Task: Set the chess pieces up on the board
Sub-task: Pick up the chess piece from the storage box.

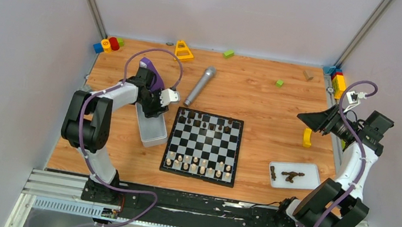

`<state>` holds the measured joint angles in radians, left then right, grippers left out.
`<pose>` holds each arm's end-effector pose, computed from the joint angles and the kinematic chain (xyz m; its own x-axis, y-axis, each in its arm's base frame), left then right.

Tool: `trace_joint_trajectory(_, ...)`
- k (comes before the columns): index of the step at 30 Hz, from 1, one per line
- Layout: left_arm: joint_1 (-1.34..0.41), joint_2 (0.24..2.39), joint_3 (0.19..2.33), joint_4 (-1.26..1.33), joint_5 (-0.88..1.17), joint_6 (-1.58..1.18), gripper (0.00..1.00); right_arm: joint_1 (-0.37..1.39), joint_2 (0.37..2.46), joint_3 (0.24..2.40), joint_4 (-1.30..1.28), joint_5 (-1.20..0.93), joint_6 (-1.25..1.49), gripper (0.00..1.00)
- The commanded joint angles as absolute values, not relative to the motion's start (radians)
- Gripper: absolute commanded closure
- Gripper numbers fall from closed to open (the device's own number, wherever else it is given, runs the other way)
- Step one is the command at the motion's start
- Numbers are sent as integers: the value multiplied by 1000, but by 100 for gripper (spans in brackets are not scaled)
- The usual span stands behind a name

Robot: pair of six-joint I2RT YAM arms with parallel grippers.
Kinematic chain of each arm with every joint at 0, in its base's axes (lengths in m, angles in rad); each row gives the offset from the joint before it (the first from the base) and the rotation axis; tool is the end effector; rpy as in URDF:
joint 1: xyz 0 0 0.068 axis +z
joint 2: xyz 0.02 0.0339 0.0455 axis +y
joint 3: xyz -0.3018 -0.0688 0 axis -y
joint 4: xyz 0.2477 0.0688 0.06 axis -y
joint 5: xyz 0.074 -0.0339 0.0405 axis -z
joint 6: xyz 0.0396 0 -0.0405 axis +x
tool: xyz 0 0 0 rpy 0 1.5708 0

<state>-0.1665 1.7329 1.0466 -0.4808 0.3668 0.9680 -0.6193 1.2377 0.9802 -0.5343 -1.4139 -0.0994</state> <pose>0.3349 -0.0707 0.1988 -0.2723 0.8255 -0.4944 0.9135 0.3831 0.1366 0.2120 -0.1031 0.3366 -0.5295 0.3584 -0.7688 -0.5295 0.5684 0.6297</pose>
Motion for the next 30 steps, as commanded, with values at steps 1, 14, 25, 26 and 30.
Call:
trace_joint_trajectory(1, -163, 1745, 1085, -485, 411, 1011, 48, -617, 1243, 982, -528, -1428, -127, 49)
trace_joint_trajectory(14, -163, 1786, 1113, -545, 374, 998, 85, -617, 1241, 982, -529, -1430, -128, 49)
trace_joint_trajectory(25, -160, 1589, 1073, -568, 320, 929, 100, -614, 1214, 985, -531, -1433, -114, 49)
trace_joint_trajectory(26, -160, 1545, 1071, -575, 316, 912, 100, -609, 1204, 985, -531, -1431, -111, 49)
trace_joint_trajectory(30, -162, 1444, 1106, -641, 346, 847, 100, -570, 1174, 984, -518, -1410, -100, 49)
